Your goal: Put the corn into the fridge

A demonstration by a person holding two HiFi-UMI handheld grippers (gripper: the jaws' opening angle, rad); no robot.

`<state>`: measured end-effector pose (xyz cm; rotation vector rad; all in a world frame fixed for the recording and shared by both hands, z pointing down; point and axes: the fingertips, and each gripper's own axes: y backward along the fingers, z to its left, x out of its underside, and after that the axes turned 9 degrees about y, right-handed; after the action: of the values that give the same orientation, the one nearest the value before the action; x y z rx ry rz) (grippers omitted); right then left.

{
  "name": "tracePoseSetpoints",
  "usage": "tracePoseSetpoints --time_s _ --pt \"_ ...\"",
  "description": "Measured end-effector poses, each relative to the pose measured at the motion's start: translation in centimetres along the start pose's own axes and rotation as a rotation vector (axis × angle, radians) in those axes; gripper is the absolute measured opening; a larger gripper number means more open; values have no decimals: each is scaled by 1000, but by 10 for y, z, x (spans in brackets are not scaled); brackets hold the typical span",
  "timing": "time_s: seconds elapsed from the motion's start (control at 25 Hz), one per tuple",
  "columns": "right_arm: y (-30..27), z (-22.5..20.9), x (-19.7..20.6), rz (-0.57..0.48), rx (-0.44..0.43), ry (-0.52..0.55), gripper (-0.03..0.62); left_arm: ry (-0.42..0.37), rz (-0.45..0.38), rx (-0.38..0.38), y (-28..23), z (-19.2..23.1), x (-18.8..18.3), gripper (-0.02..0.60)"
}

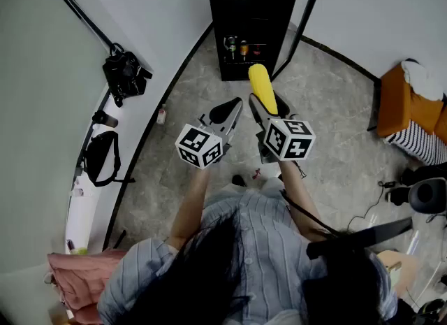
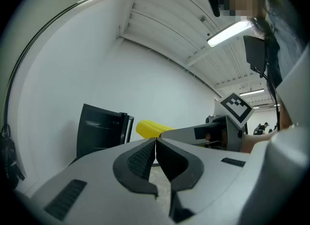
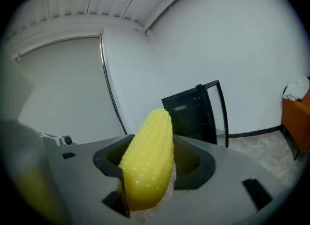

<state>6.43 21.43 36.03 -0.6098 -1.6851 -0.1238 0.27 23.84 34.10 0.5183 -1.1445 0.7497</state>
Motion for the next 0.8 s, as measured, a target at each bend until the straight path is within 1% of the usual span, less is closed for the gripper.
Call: tracePoseSetpoints --time_s 0.24,0.48,0.8 --pt "5 11 7 -10 -32 -51 256 14 17 9 8 -1 11 8" --pt "5 8 14 7 -30 -68 256 33 30 27 3 -3 18 8" --pt "-19 -3 14 24 -55 -85 256 77 39 4 -14 19 23 8"
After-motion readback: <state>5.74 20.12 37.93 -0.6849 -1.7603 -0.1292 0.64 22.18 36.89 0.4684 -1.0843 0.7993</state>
